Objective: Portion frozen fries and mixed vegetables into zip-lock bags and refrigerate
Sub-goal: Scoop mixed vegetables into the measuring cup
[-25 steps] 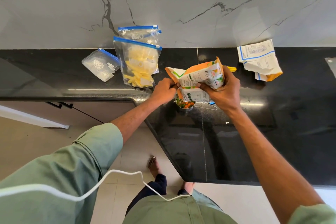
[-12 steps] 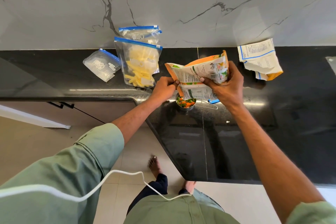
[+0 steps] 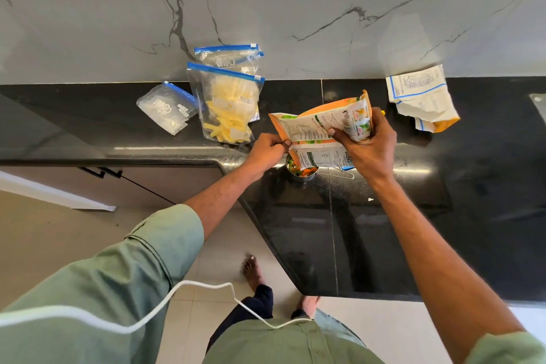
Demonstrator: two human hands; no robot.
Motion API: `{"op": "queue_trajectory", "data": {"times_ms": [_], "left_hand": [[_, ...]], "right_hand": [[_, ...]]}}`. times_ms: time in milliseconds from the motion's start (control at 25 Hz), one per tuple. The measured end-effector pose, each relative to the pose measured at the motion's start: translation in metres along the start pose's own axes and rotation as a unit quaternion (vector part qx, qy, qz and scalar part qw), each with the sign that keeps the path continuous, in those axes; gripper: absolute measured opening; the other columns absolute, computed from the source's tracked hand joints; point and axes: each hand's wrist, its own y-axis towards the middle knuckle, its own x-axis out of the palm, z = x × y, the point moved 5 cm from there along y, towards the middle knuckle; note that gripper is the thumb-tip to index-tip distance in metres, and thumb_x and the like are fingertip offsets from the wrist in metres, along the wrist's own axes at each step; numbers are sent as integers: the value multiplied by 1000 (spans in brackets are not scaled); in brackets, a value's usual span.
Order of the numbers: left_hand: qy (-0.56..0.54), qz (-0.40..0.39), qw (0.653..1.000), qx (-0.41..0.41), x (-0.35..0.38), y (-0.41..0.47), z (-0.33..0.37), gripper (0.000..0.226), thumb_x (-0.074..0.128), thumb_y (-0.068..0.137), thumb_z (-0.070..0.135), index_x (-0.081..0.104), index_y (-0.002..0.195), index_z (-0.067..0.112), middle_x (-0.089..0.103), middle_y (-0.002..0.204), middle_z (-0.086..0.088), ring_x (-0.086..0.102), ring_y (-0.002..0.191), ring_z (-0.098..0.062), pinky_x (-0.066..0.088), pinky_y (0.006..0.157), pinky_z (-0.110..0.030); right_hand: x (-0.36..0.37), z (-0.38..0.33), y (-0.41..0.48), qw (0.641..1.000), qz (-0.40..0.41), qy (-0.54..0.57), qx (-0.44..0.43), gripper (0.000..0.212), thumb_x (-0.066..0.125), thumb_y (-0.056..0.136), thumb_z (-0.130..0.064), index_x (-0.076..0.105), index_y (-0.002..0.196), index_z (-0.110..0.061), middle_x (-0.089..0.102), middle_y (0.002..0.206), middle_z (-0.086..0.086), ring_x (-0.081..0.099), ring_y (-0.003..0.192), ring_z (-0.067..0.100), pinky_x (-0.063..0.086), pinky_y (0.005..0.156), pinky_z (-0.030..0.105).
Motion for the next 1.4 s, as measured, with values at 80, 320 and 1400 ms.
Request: {"op": "queue_trajectory", "data": {"times_ms": [80,320,1400], "left_hand": [[37,-3,999,24,2,-3,-1,24,62,94,36,80,99,20,79,95,5,73,98,-19,56,95,-52],[16,22,999,47,-1,-10,11,19,64,99,24,80,110,22,79,103,6,72,100,-11,57,94,-44],[-63,78,993,68,-5,-27,27,27,59,104,22,72,126,18,77,114,3,72,103,-10,57,80,-24]], "right_hand": [[0,2,-1,1000,3,-6,5,55,93,76,-38,63,116,-16,77,112,-3,76,99,9,66,78,41],[2,1,-1,1000,11,2,0,51,93,78,-32,62,114,-13,77,112,0,76,100,10,66,79,42],[-5,-5,1,1000,28,4,-1,47,91,81,-32,60,109,-11,76,112,0,76,99,9,66,76,34]]}}
